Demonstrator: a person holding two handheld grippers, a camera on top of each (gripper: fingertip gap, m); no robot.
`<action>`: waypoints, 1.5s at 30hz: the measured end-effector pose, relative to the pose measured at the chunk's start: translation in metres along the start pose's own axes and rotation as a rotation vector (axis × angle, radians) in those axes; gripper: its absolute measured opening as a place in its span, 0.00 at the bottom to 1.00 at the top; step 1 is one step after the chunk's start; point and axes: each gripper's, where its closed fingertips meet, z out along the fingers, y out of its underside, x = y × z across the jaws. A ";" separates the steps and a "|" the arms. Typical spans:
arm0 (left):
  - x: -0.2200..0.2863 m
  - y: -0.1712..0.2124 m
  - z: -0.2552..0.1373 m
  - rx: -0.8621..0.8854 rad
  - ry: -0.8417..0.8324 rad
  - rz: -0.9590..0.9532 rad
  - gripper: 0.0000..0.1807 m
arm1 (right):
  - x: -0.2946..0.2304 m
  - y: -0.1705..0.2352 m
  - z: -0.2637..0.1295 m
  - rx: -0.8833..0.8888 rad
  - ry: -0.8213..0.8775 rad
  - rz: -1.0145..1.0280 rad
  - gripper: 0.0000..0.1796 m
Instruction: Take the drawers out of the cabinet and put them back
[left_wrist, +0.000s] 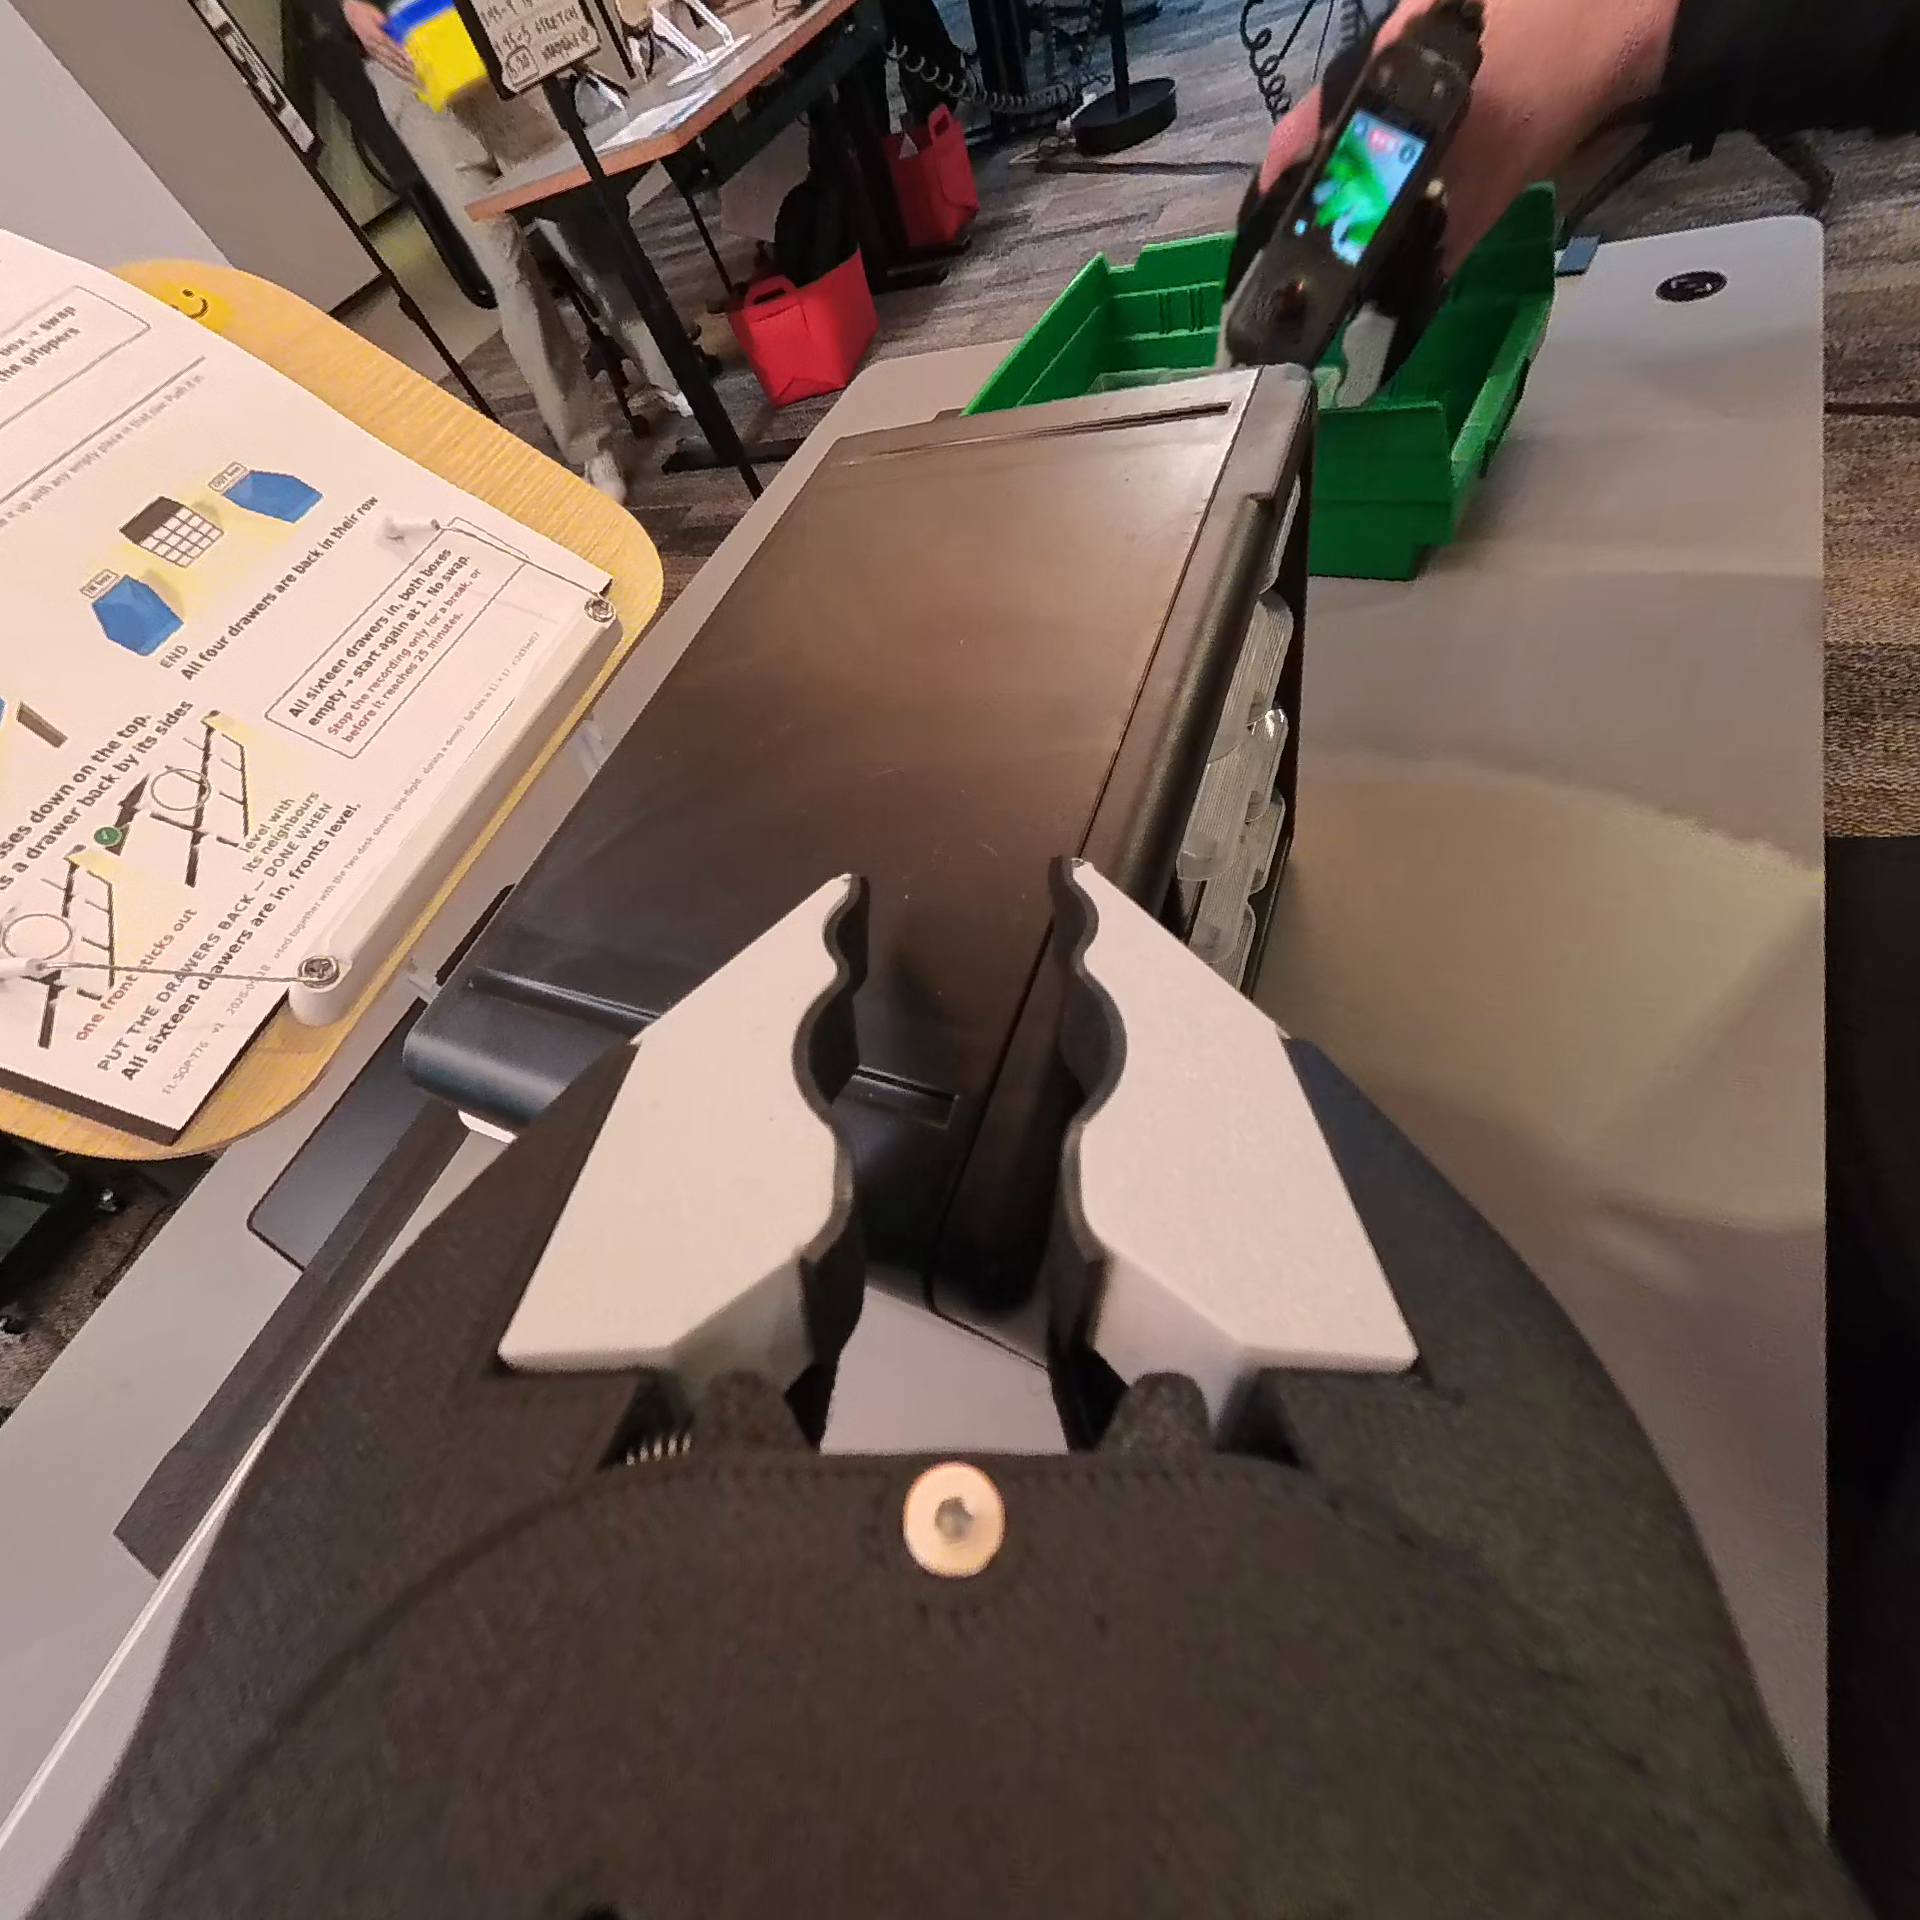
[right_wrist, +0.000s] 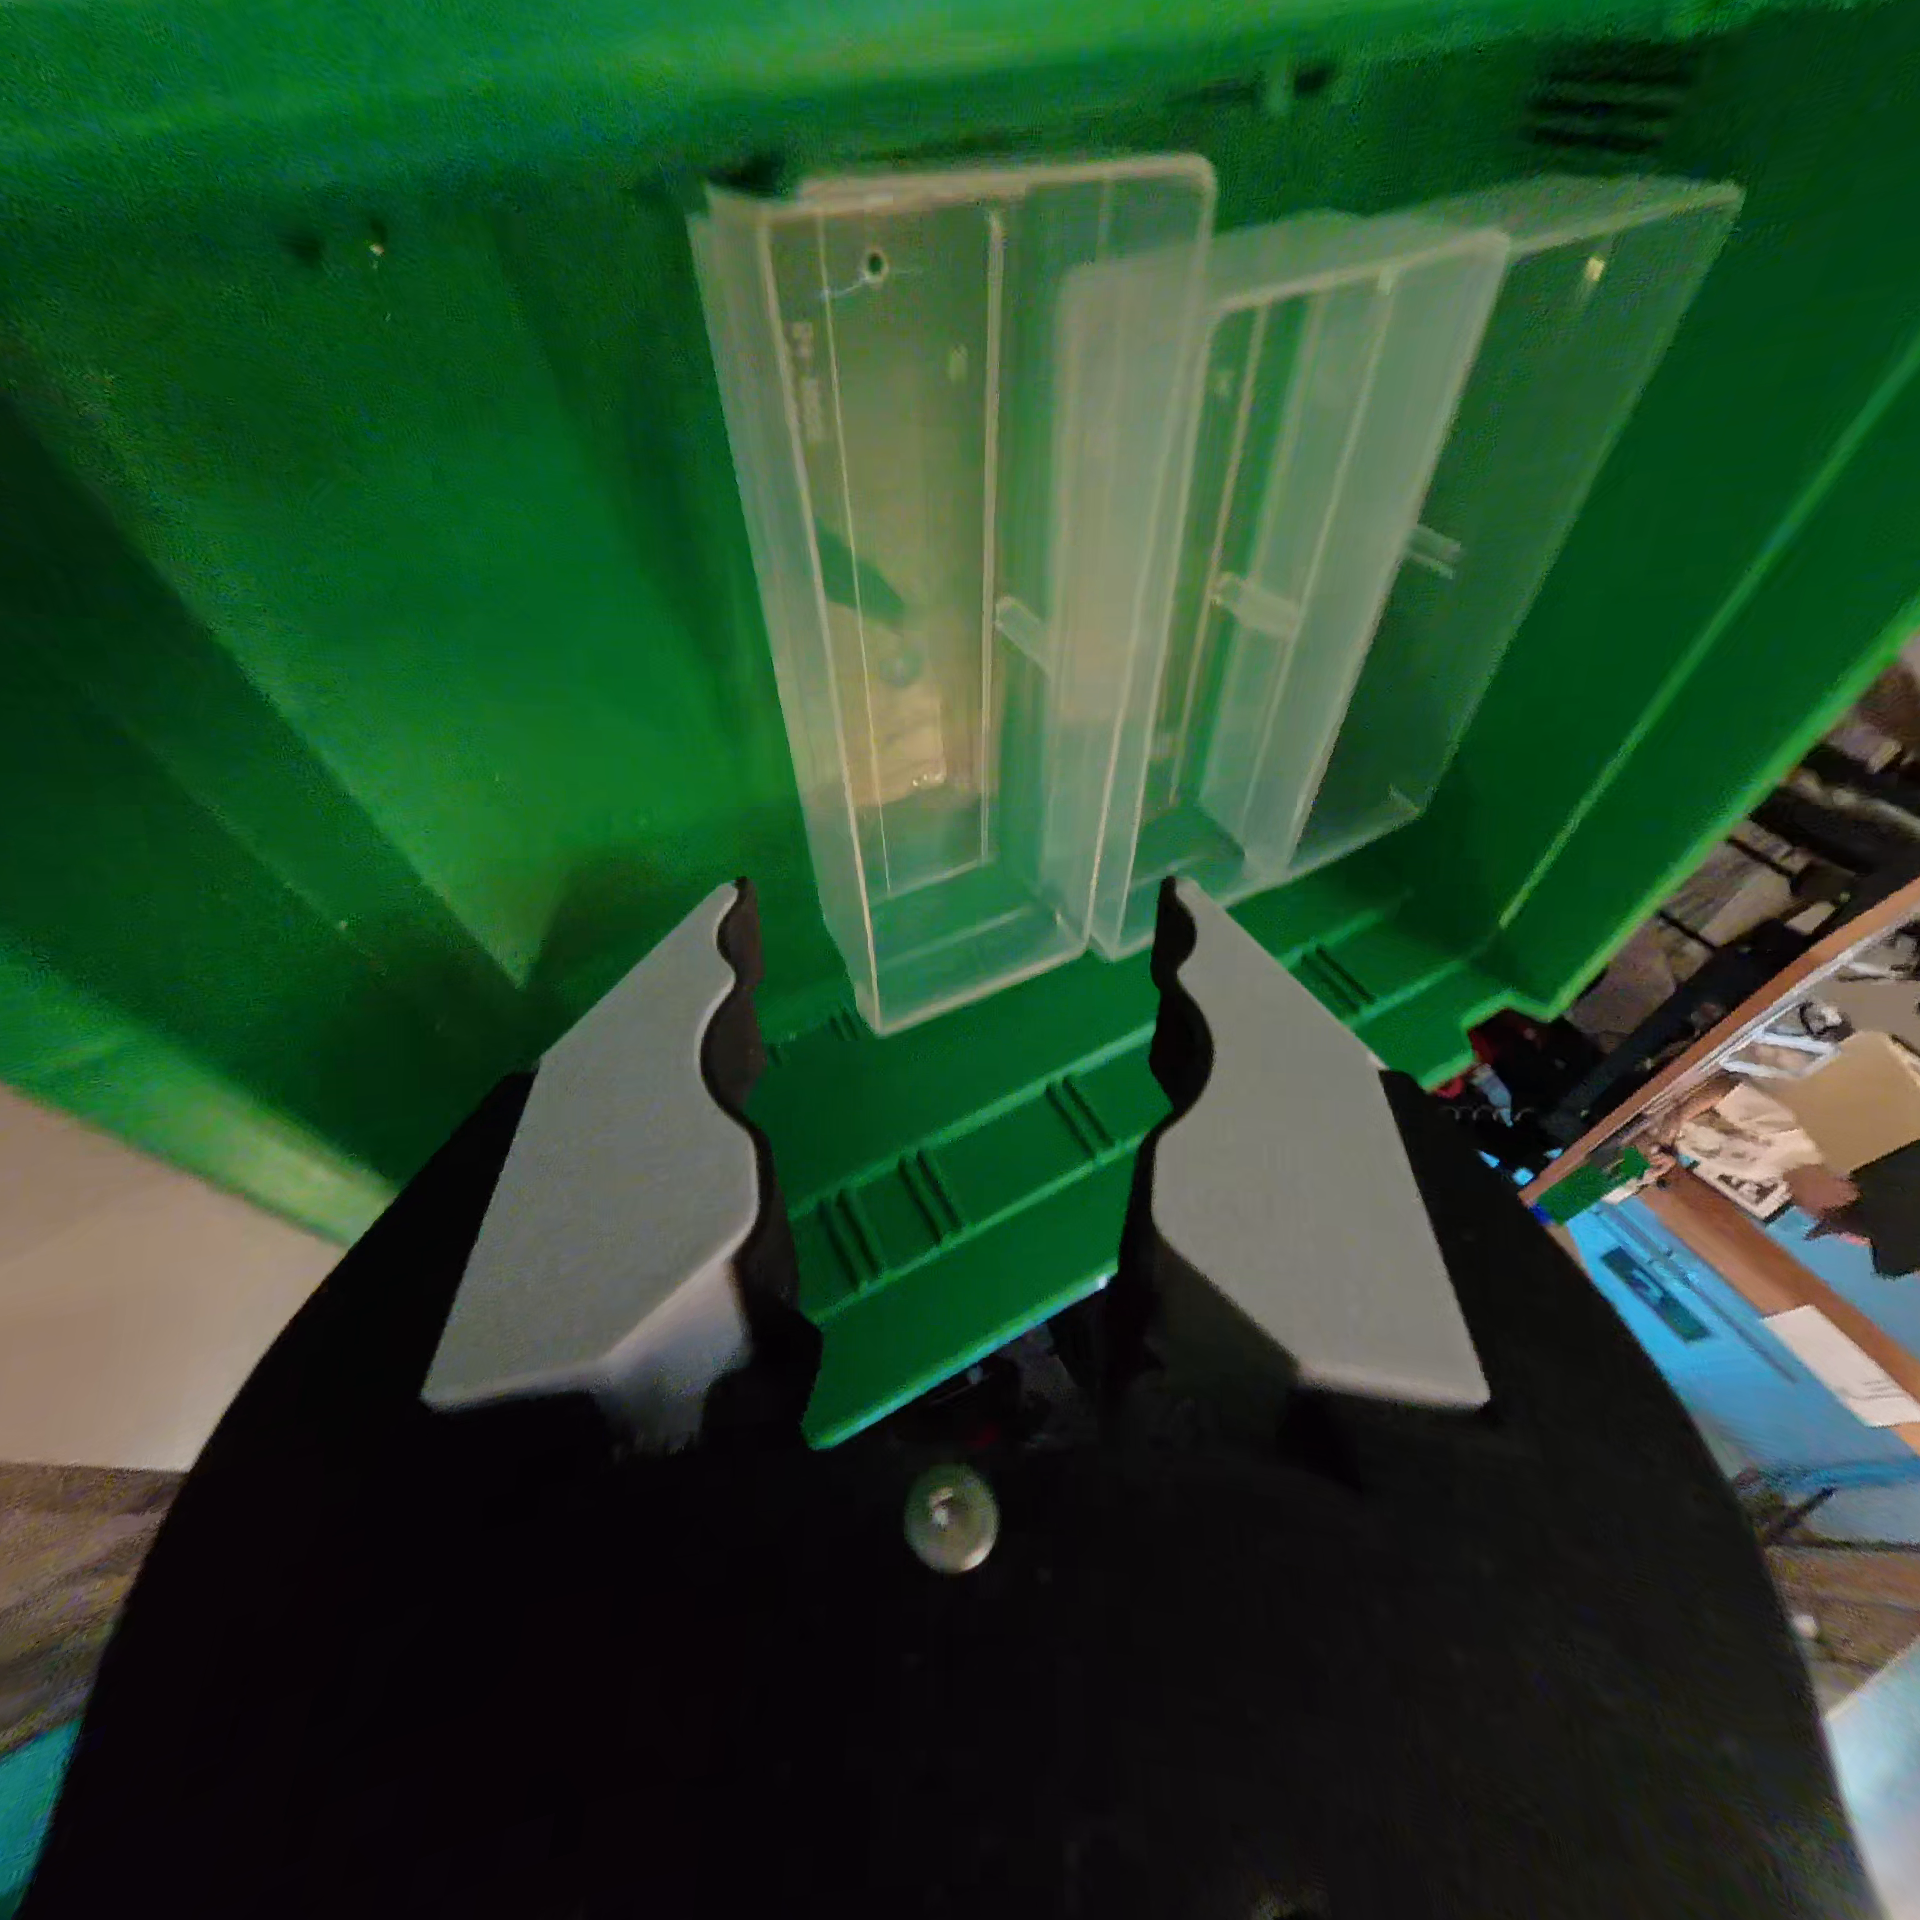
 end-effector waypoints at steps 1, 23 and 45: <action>0.000 0.000 0.000 0.000 0.000 0.000 0.19 | 0.002 0.004 -0.008 0.008 0.010 0.030 0.42; 0.001 0.000 0.001 0.004 -0.004 0.004 0.19 | -0.152 -0.368 -0.217 0.882 0.675 -0.386 0.16; 0.001 0.000 0.001 0.006 0.002 0.012 0.18 | -0.169 -0.389 -0.225 0.966 0.682 -0.392 0.04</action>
